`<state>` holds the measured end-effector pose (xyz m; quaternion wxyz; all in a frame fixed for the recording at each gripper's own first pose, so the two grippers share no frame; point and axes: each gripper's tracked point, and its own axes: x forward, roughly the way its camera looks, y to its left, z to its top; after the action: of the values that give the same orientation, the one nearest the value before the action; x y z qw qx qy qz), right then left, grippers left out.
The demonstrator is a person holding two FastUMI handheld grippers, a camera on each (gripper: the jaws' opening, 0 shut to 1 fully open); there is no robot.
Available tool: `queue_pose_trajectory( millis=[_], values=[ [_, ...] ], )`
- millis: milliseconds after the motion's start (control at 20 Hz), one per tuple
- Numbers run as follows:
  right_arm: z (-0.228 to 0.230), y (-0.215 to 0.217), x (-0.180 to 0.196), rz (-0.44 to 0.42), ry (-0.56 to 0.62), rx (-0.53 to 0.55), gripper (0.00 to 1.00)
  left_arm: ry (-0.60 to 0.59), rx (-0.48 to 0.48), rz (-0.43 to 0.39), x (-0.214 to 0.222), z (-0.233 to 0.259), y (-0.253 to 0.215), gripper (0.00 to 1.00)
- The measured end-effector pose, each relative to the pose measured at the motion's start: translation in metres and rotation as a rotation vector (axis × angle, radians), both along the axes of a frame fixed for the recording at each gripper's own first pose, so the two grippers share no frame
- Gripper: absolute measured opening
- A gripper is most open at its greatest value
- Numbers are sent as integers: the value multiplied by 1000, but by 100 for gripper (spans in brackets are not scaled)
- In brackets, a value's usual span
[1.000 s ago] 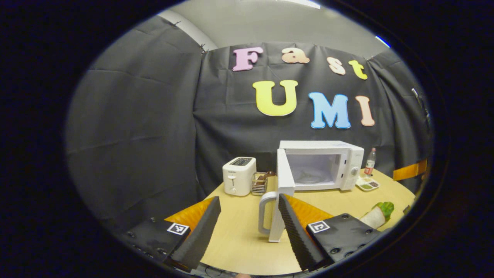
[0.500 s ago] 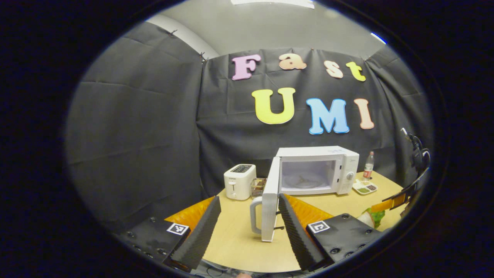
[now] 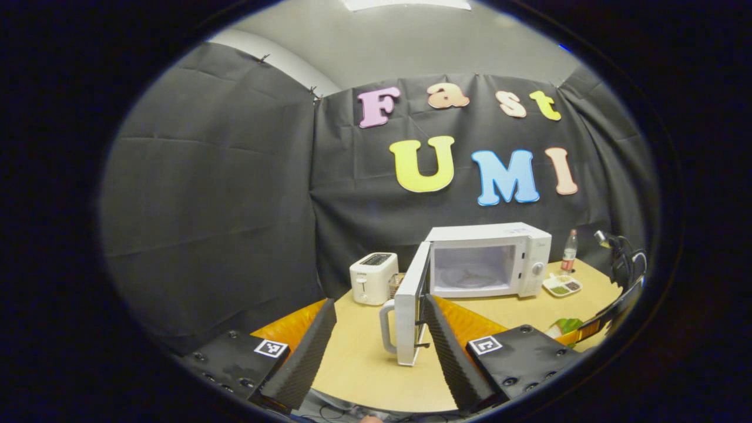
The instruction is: Open the microwave oven with the left hand, put the food in, and close the microwave oven.
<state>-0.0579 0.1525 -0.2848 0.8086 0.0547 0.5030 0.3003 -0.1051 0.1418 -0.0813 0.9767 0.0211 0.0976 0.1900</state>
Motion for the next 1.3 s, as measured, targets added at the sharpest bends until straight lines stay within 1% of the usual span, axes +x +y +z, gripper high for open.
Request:
queue_pose_trajectory(
  millis=[50,150,200,250,300,400,500,650,700,750,800,850,900,950,1000,1150,1200,1250,1300],
  values=[
    [1,0,-3,0,23,20,82,-5,6,7,-1,1,-3,94],
    [1,4,-4,3,67,67,68,-13,28,20,-5,5,-7,99],
    [1,7,-4,-28,90,91,67,-14,35,24,-6,7,-9,98],
    [3,7,-5,-25,118,105,41,-19,37,23,-5,9,-12,98],
    [7,7,-4,-29,120,121,41,-23,37,23,-4,10,-14,96],
    [18,10,-2,-16,108,145,41,-27,32,28,-2,13,-12,96],
    [31,9,2,-11,71,157,41,-37,34,38,3,16,-5,95],
    [47,13,7,-1,27,176,41,-50,31,27,15,18,0,94],
    [51,11,15,-28,2,175,41,-53,24,22,20,17,2,93],
    [58,11,25,-68,-18,185,23,-60,17,13,27,16,4,96],
    [60,14,32,-79,-24,192,23,-68,13,9,32,16,8,99],
    [68,17,36,-97,-24,206,23,-70,6,5,39,14,12,99],
    [75,22,40,-102,-26,220,23,-74,-2,-3,44,15,15,95],
    [82,26,47,-110,-36,231,23,-84,-4,-10,50,18,19,99],
    [88,29,55,-126,-52,240,23,-92,-3,-13,56,20,26,99],
    [103,47,79,-191,-91,286,23,-103,-3,-23,70,23,44,98],
    [108,52,90,-215,-108,304,23,-106,-2,-25,74,25,51,95],
    [110,57,99,-241,-125,319,23,-107,-2,-25,78,24,57,95],
    [113,62,109,-268,-138,333,23,-103,-3,-24,80,24,63,98]
  ],
)
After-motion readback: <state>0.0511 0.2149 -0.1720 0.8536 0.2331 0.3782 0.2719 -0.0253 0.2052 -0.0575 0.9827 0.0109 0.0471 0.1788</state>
